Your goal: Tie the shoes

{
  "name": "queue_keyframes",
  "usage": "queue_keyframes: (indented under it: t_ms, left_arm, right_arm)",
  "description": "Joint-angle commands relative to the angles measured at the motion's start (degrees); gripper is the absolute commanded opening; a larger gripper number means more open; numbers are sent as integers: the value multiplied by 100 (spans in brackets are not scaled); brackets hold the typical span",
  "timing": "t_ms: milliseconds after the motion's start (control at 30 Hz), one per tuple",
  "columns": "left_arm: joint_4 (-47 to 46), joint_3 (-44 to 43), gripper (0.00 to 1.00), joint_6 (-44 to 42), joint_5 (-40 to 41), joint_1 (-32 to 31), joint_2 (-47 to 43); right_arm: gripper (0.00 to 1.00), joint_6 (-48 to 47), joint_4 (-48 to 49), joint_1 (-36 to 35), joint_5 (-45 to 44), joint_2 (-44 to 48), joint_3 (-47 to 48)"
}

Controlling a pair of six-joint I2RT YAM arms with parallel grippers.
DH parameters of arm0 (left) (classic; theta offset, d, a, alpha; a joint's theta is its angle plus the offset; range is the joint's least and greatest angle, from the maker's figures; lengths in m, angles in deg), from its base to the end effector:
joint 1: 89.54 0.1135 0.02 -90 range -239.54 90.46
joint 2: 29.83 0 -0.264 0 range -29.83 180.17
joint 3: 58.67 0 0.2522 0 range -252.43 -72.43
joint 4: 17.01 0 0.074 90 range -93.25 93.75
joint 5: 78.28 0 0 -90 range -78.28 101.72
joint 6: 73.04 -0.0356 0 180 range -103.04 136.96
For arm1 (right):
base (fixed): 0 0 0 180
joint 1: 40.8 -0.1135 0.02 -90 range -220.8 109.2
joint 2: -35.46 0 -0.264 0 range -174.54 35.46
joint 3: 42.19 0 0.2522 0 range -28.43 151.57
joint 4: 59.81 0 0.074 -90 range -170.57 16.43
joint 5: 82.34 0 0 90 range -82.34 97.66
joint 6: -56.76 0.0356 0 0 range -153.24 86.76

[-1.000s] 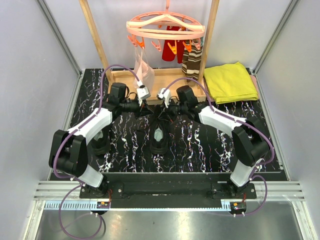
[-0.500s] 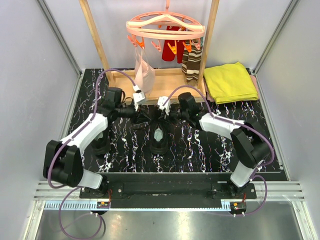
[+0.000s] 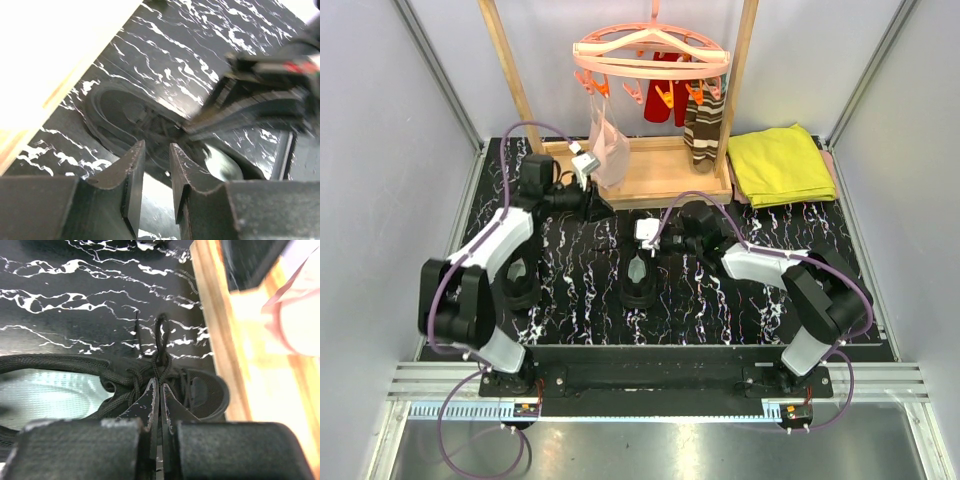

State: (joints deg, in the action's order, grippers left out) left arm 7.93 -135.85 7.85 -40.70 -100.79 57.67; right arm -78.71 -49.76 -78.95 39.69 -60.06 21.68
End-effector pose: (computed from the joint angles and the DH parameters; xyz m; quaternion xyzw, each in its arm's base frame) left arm 0.3228 -0.0930 0.2768 0.3407 0.7483 -0.3999 0.4051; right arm 0.2690 0.2353 0.2056 -0.6456 0.4892 0.1932 0.5537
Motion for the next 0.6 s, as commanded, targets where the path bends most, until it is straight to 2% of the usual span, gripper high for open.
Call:
queue_keyframes:
  t_ms: [0,200,567]
  left_arm:
    - [-283,-680,28,400,101,-71,512]
    - [24,-1023,26,409,57,-237,1014]
    - [639,-1059,24,427,-207,-519,1418]
  right_arm:
    - [0,-628,756,-78,-48,175,-115]
    - [0,-936,1090,-78,-30,148,-291]
    - [0,-1183,1380,-78,14,139,-476]
